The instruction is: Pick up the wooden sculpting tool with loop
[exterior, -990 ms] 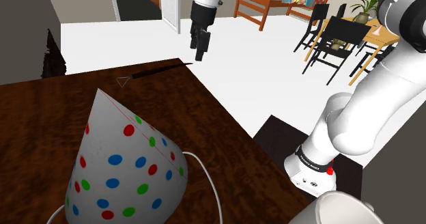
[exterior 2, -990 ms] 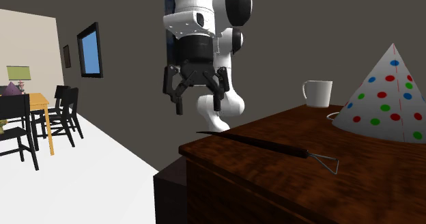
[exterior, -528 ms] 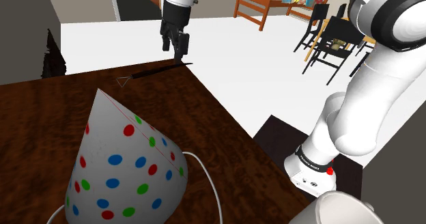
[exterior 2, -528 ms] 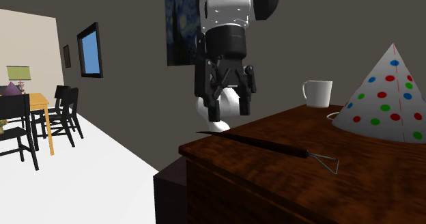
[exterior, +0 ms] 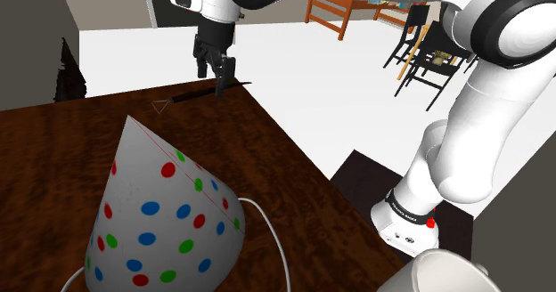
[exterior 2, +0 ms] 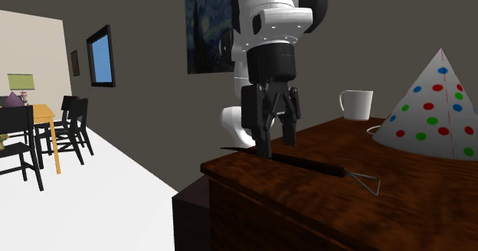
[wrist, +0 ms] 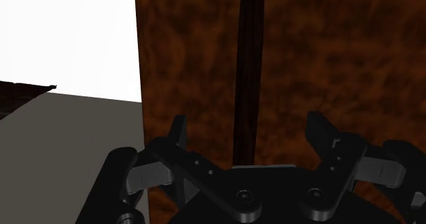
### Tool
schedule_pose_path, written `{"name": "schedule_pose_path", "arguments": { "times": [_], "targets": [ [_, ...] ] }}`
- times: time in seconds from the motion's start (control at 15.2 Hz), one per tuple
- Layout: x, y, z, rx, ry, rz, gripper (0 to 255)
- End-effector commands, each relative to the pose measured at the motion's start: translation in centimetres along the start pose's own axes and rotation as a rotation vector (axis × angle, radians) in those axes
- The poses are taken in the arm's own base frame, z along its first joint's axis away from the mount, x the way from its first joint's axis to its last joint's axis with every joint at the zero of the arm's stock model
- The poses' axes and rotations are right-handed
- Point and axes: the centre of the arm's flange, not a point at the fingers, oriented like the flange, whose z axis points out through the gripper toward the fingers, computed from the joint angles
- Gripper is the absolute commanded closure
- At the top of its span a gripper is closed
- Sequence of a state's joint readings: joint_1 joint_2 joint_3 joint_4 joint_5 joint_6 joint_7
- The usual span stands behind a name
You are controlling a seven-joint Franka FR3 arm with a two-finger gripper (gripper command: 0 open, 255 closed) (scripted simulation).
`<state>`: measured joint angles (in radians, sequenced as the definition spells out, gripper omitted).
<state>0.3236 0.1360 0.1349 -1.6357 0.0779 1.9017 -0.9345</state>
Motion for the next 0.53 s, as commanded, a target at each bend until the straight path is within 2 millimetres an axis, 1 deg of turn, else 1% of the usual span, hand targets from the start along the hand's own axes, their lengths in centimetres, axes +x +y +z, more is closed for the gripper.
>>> {"name": "schedule_pose_path", "arguments": {
  "times": [0.0,0.13,0.2,0.46],
  "targets": [
    [-0.07,-0.13,1.08,0.0,0.0,-0.001,0],
    [-0.12,-0.14,1.38,0.0,0.0,-0.001,0],
    [-0.07,-0.12,1.38,0.0,0.0,-0.001,255],
    [-0.17,0.03,1.23,0.0,0.0,-0.001,255]
  ]
}}
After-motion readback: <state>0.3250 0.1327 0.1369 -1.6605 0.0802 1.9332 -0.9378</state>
